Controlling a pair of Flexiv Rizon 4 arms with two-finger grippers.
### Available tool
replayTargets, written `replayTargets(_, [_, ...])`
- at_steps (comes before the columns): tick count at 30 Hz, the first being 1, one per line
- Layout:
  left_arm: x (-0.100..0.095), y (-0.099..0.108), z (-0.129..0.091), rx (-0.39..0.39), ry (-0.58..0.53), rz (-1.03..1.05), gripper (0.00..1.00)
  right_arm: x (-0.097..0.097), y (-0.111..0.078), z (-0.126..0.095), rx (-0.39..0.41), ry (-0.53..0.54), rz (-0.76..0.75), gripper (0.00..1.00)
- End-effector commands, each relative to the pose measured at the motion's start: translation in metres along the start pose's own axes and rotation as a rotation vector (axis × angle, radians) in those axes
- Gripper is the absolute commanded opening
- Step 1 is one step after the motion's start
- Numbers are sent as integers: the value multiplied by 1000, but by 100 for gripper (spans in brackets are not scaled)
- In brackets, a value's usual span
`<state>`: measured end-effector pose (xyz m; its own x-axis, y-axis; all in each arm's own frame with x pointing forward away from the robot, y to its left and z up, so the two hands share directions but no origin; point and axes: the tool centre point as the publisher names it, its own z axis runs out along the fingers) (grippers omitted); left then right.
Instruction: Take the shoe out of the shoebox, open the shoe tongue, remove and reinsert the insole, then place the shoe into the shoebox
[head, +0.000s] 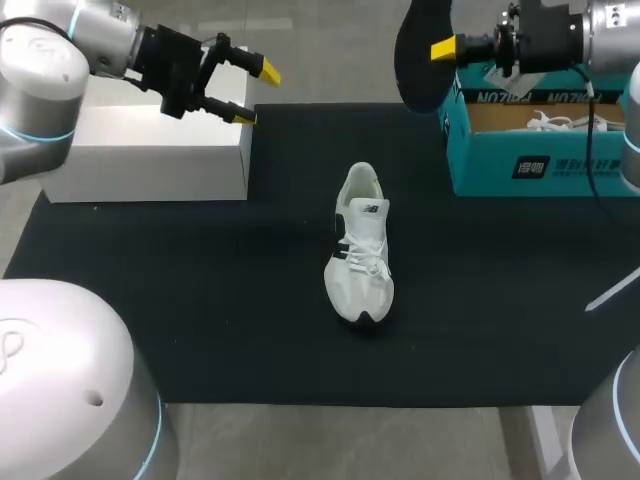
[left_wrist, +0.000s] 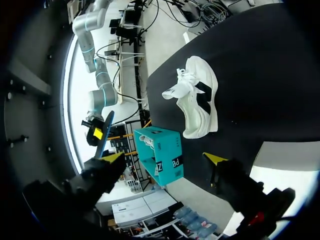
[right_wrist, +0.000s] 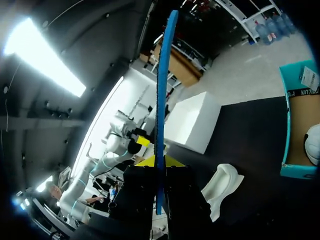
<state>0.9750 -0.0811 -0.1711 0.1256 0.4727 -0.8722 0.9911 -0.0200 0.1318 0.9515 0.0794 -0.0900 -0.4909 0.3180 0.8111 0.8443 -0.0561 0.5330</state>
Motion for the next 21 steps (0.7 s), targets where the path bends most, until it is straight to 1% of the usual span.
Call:
replayTargets(1, [6, -5, 4, -12, 1, -4, 100, 7, 2, 3, -20, -2, -40, 0])
replayTargets(4, [7, -5, 0, -13, 13, -7, 100, 9, 7, 5, -20, -1, -63, 0])
replayTargets(8, [12, -6, -10, -38, 34, -23, 100, 9, 10, 9, -15, 2, -76, 0])
replayTargets(13, [25, -7, -27, -75, 72, -31, 100, 7, 12, 10, -19, 8, -98, 0])
replayTargets(14, [28, -6, -29, -95, 69, -45, 100, 6, 12, 11, -20, 9, -99, 0])
replayTargets(17, [33, -5, -32, -110, 61, -45, 100, 8, 12, 13, -19, 9, -104, 0])
replayTargets(20, [33, -5, -35, -122, 59, -53, 100, 7, 13, 12, -16, 7, -112, 0])
replayTargets(21, [36, -4, -37, -130, 63, -53, 100, 7, 14, 12, -17, 6, -114, 0])
